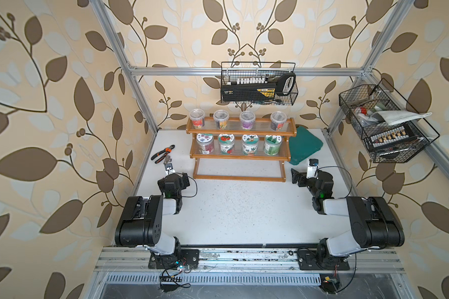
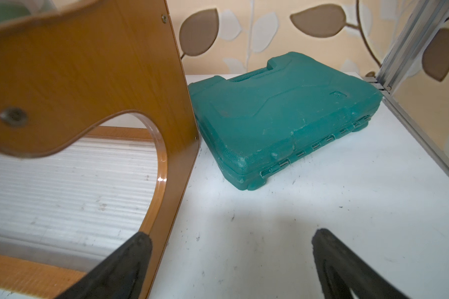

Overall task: Place the seed container on the shelf
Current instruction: Reset both arms

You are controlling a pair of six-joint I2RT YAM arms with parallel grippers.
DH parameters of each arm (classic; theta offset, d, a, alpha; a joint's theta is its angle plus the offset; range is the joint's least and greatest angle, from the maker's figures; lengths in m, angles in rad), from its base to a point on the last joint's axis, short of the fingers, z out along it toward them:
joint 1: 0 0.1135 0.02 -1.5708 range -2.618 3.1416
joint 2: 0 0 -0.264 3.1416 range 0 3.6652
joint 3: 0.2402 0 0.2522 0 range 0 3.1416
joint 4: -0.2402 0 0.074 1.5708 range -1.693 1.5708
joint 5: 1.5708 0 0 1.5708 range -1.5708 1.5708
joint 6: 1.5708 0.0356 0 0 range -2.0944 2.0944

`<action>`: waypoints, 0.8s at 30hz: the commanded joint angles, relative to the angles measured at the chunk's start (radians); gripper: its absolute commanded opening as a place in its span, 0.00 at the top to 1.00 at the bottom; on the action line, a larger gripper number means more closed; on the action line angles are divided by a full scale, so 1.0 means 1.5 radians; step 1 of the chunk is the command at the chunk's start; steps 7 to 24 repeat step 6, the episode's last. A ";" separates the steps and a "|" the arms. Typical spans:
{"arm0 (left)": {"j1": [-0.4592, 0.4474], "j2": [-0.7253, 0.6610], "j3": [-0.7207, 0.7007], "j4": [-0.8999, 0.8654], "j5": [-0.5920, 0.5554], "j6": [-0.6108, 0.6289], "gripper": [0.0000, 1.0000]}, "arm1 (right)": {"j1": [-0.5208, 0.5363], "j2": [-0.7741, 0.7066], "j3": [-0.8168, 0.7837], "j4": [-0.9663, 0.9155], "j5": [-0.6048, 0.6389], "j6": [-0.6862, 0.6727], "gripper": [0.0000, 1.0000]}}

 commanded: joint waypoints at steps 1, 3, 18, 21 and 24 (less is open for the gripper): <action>0.008 -0.008 0.015 0.010 0.008 0.006 0.02 | 0.002 0.008 0.008 -0.005 -0.012 -0.008 0.01; 0.008 -0.009 0.015 0.009 0.007 0.004 0.02 | 0.002 0.009 0.009 -0.005 -0.012 -0.008 0.01; 0.008 -0.009 0.014 0.009 0.007 0.005 0.02 | 0.002 0.007 0.007 -0.004 -0.013 -0.008 0.01; 0.008 -0.009 0.014 0.009 0.007 0.005 0.02 | 0.002 0.007 0.007 -0.004 -0.013 -0.008 0.01; 0.008 -0.009 0.014 0.009 0.007 0.005 0.02 | 0.002 0.007 0.007 -0.004 -0.013 -0.008 0.01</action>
